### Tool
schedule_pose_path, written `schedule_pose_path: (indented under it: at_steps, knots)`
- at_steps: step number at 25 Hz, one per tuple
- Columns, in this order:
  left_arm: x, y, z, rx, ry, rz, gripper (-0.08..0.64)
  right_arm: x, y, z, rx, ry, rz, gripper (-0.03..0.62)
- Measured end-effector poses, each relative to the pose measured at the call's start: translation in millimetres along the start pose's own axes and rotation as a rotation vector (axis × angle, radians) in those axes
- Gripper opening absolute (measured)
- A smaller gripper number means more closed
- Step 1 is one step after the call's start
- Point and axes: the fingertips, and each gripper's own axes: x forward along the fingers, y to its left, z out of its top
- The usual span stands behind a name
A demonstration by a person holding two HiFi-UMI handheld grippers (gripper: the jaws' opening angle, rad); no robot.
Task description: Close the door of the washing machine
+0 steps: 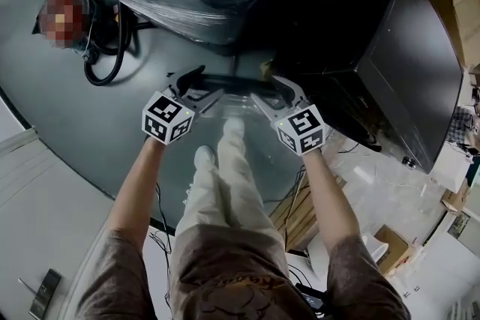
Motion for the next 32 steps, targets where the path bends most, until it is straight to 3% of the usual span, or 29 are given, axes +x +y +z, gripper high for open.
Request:
schedule_pose_path:
  at_steps: [6,18,27,32]
  knots:
    - [3.0,4.4,-6.3,-0.010,0.018,-0.001,0.284,4.5,-3.6,-1.4,0.000,0.032,-0.003,0.221]
    - [-9.2,-7.5,-18.5,-0.057,0.014,0.003,0.257,-1.5,2.8,-6.5,0.019,-0.002,-0.032,0.212]
    - [-28.4,-36.8,-43.5,-0.054,0.041,-0.011,0.237,-13.2,22.4,-18.4,-0.043,0.001,-0.037,0.210]
    - [-37.4,-58.2,-59.6,-0.088,0.056,-0.020,0.227,-24.2,32.4,-28.9,-0.076,0.042,-0.060,0.210]
